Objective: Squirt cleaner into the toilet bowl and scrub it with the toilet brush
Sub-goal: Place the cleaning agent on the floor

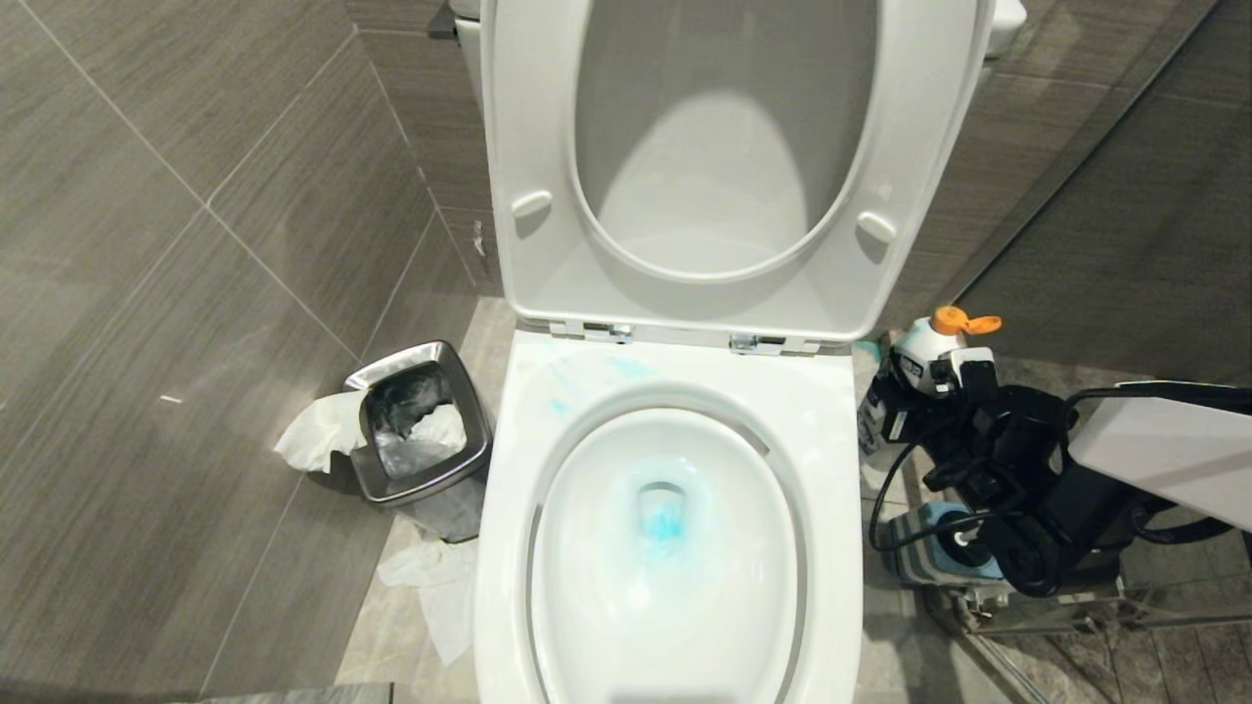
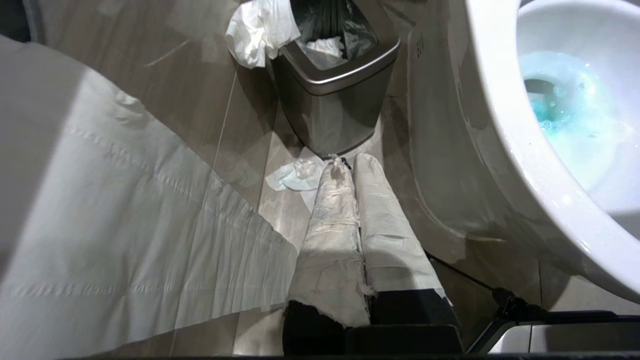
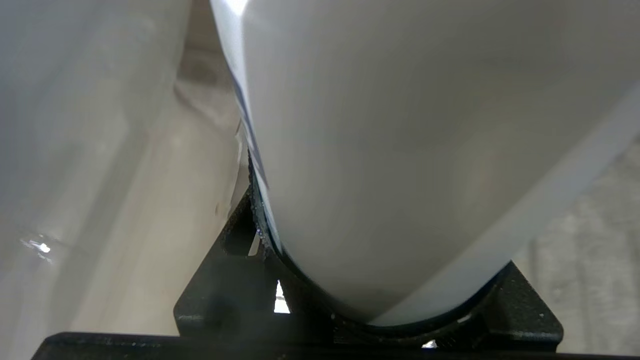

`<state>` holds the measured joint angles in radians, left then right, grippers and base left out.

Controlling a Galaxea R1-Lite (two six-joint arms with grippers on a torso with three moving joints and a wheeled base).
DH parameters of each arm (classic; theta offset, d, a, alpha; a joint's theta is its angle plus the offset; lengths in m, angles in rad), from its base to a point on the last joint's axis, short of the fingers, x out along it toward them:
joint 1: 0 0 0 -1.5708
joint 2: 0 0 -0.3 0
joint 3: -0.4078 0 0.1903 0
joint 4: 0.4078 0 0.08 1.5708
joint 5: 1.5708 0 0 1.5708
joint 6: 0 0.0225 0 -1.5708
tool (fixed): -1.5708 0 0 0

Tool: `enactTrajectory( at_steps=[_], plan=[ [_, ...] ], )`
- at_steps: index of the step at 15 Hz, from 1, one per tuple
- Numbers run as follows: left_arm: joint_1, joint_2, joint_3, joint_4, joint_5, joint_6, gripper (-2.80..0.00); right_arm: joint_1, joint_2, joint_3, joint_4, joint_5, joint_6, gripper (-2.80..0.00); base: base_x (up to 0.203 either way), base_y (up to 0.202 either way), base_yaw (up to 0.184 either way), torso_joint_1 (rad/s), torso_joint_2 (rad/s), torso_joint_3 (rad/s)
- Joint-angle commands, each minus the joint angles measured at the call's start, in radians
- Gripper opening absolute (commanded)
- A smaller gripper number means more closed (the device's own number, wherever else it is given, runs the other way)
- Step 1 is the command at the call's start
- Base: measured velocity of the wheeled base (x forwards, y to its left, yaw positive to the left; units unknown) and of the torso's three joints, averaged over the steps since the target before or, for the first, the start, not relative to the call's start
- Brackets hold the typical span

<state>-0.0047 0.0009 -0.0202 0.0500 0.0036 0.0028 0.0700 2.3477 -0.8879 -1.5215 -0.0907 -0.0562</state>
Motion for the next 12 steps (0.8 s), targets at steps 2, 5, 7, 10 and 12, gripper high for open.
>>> enactTrajectory(
  at_steps=[2, 5, 7, 10, 12],
  plan=[
    [0.000, 0.001, -0.001, 0.001, 0.001, -0.001, -2.80, 0.001, 0.023, -0.017, -0.009, 0.027, -0.001, -2.80, 0.000, 0.000, 0.000, 0.002, 0.00, -0.195],
    [0.000, 0.001, -0.001, -0.001, 0.001, -0.001, -2.80, 0.001, 0.068, -0.093, -0.009, 0.034, -0.003, -2.80, 0.000, 0.000, 0.000, 0.005, 0.00, -0.198],
    [0.000, 0.001, -0.001, 0.001, 0.001, -0.001, -2.80, 0.001, 0.098, -0.146, -0.009, 0.034, -0.004, -2.80, 0.000, 0.000, 0.000, 0.002, 0.00, -0.198],
    [0.000, 0.001, 0.000, 0.001, 0.001, -0.001, -2.80, 0.001, 0.154, -0.218, -0.009, 0.034, -0.015, -2.80, 0.000, 0.000, 0.000, 0.004, 0.00, -0.195],
    [0.000, 0.001, -0.001, 0.001, -0.001, -0.001, -2.80, 0.002, 0.186, -0.274, -0.009, 0.034, -0.023, -2.80, 0.000, 0.000, 0.000, 0.007, 0.00, -0.199]
  ],
)
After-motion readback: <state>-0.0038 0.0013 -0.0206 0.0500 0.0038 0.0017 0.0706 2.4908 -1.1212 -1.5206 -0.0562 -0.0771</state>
